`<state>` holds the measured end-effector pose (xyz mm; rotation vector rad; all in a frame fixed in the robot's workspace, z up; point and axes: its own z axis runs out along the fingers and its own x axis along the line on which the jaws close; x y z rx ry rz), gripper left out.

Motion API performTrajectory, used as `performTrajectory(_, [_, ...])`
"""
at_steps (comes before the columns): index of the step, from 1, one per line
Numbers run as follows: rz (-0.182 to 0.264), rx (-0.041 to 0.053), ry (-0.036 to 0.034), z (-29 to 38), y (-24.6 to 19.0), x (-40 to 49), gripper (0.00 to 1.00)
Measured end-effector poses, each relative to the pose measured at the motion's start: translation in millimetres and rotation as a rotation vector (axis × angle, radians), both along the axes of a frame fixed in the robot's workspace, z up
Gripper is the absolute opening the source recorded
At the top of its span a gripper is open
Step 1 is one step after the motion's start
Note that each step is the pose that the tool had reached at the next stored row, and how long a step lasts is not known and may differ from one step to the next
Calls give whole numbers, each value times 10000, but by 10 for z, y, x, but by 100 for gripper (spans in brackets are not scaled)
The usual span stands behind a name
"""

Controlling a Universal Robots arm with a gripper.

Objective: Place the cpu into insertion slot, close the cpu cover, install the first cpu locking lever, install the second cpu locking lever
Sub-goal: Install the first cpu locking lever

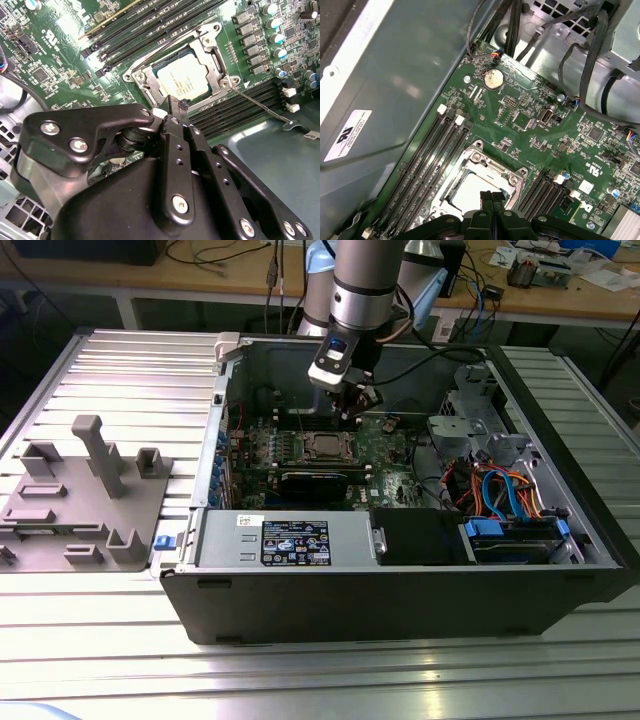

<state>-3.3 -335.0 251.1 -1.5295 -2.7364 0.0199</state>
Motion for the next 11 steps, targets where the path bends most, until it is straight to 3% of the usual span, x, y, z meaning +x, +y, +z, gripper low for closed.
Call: performTrajectory(11, [293, 0, 0, 0, 0, 0, 11])
